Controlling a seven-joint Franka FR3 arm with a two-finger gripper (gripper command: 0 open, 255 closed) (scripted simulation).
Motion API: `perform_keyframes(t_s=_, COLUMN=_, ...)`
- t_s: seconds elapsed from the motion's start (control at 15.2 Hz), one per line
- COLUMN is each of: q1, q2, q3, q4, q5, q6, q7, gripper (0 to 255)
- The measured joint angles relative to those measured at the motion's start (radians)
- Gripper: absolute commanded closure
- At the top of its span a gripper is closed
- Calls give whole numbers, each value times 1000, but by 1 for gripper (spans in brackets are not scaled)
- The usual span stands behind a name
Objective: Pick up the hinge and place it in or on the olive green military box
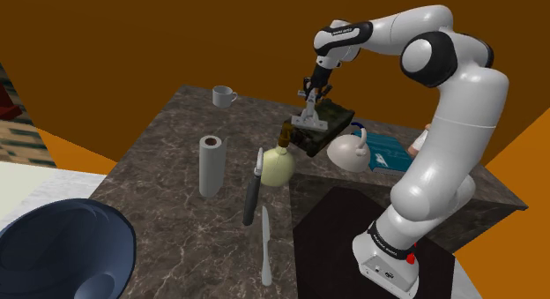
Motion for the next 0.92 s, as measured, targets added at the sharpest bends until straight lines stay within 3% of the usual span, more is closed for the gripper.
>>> perform_keyframes(t_s=0.53, q1=-111, q2=35, q3=-53, q4=48, q5=18, q6=-28, q7=-165, gripper=255)
perform_keyframes(t_s=0.92, q1=-116, q2=54, q3=-53, q4=3, q5=26, q6=35, q7=-181, gripper=255)
